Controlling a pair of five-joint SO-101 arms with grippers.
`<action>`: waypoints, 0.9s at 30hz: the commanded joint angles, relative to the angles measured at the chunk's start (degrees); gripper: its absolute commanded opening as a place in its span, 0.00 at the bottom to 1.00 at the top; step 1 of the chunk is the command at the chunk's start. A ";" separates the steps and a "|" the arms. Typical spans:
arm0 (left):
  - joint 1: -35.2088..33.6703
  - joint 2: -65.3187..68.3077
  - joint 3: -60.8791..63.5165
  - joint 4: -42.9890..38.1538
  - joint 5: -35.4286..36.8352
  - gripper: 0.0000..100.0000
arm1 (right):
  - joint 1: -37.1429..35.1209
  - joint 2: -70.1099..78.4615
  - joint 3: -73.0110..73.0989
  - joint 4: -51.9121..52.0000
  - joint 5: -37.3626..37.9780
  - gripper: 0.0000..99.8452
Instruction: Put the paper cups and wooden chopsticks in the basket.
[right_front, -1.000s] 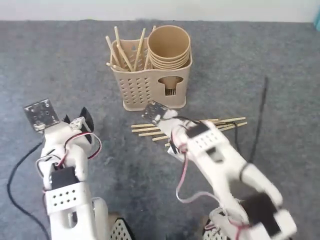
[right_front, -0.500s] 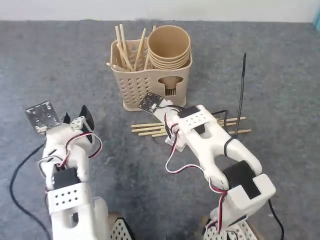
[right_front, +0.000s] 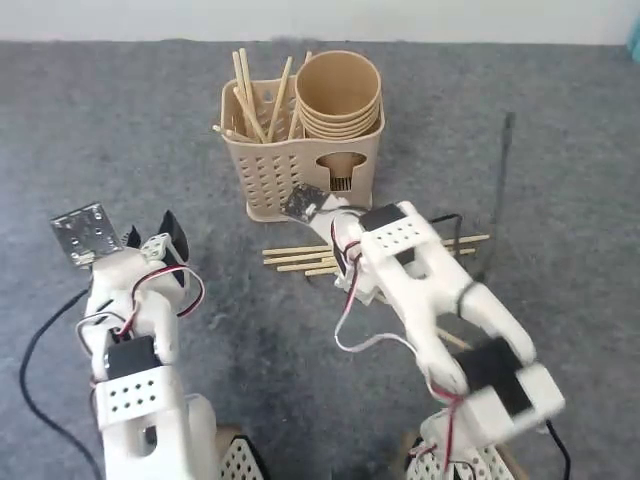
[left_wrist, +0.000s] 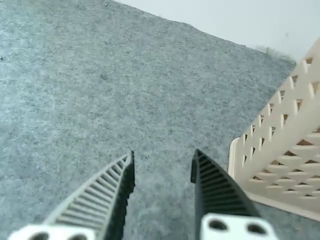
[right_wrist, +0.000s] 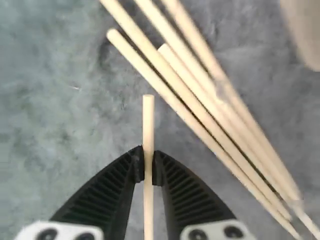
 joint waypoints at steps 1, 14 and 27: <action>-0.26 -1.67 -0.13 -1.85 0.26 0.18 | -1.36 -16.13 -5.10 5.93 0.18 0.01; -0.26 -1.67 -0.13 -1.85 0.26 0.18 | -11.47 -40.31 -16.18 -8.40 -31.12 0.01; -0.26 -1.76 1.98 -5.89 0.26 0.18 | -9.27 -35.30 -11.87 -64.84 -43.60 0.01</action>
